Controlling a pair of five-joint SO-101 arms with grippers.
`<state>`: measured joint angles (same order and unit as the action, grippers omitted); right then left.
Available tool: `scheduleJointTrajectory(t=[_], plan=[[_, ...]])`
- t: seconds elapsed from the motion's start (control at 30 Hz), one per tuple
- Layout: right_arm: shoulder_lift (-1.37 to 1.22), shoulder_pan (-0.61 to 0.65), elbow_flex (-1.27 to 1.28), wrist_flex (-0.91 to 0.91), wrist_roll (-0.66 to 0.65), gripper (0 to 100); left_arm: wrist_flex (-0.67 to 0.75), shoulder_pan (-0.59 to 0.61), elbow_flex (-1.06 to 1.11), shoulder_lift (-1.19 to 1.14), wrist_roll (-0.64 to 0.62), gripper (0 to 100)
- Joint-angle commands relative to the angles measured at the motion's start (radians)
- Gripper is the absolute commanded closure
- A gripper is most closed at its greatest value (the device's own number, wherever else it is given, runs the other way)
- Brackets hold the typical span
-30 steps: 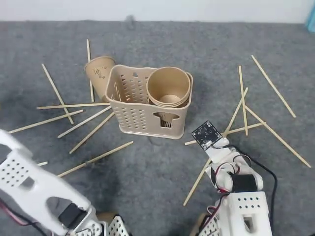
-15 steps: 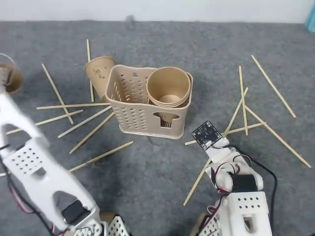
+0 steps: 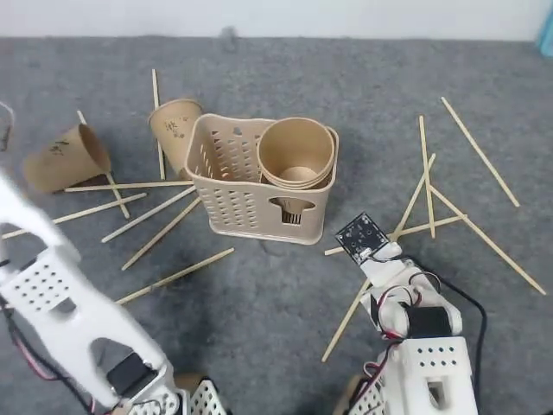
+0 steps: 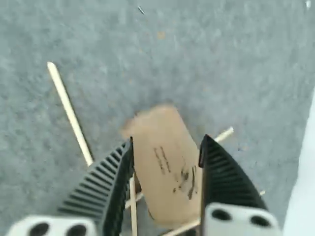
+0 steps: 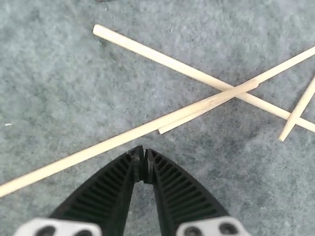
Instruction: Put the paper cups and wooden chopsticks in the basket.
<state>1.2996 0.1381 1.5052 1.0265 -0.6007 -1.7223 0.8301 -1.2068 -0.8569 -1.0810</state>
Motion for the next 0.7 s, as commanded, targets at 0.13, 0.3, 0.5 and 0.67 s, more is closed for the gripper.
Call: scheduleJointTrajectory(t=[0.13,0.3,0.5,0.67], plan=[[0.012,0.008,-0.008,-0.010,-0.015,99.0,-0.017,0.084,0.004,0.015,0.052,79],[0.012,0.008,-0.008,-0.010,-0.015,99.0,-0.037,0.040,-0.036,0.034,0.086,79],[0.012,0.008,-0.008,-0.010,-0.015,99.0,-0.038,-0.078,0.048,0.157,0.141,79],[0.012,0.008,-0.008,-0.010,-0.015,99.0,-0.035,-0.167,0.372,0.442,0.166,79]])
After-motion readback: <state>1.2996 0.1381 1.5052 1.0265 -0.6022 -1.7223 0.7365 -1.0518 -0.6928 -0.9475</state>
